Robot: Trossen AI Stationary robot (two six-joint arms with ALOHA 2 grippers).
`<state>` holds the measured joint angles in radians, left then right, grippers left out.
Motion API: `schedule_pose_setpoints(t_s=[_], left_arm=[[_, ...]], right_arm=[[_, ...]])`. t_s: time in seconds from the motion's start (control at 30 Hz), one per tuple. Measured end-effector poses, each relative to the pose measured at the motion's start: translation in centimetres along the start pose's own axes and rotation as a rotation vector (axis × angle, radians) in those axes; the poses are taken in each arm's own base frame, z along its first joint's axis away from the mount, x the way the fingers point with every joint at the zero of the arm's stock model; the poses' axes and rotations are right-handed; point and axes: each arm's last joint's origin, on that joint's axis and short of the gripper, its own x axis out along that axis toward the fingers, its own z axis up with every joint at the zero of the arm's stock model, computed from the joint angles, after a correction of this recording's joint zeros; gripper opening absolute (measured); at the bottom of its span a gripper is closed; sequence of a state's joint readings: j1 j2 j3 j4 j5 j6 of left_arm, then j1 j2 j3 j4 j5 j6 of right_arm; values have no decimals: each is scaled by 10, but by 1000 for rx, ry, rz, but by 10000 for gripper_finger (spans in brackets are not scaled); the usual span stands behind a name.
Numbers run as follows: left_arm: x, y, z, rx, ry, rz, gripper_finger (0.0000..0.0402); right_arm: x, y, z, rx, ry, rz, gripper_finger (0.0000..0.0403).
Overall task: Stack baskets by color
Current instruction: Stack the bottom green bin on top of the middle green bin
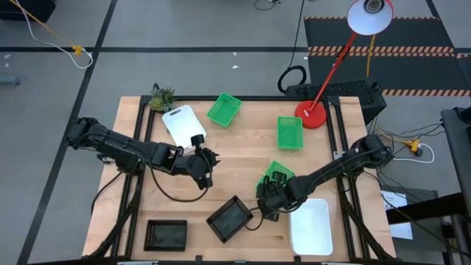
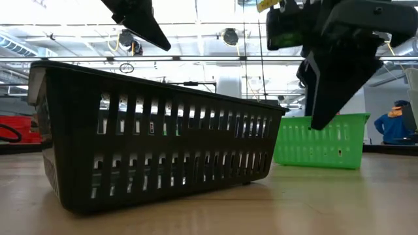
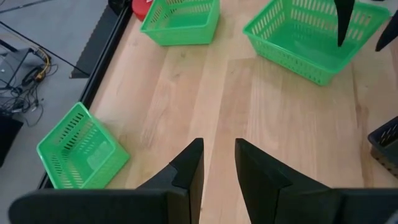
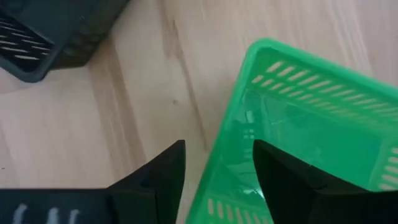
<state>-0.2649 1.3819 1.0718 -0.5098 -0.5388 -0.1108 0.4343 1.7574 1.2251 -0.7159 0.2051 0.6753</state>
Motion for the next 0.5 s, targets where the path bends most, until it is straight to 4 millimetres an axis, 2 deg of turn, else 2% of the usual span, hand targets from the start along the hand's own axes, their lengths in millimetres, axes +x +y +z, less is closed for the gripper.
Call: schedule_pose_setpoints(t_s=[0.13, 0.5], left_arm=[[0, 0, 0, -1, -3, 0, 93], [0, 0, 1, -2, -7, -1, 93]], right_arm=[[3, 0, -1, 19, 14, -13, 142], [0, -1, -1, 35, 7, -7, 10]])
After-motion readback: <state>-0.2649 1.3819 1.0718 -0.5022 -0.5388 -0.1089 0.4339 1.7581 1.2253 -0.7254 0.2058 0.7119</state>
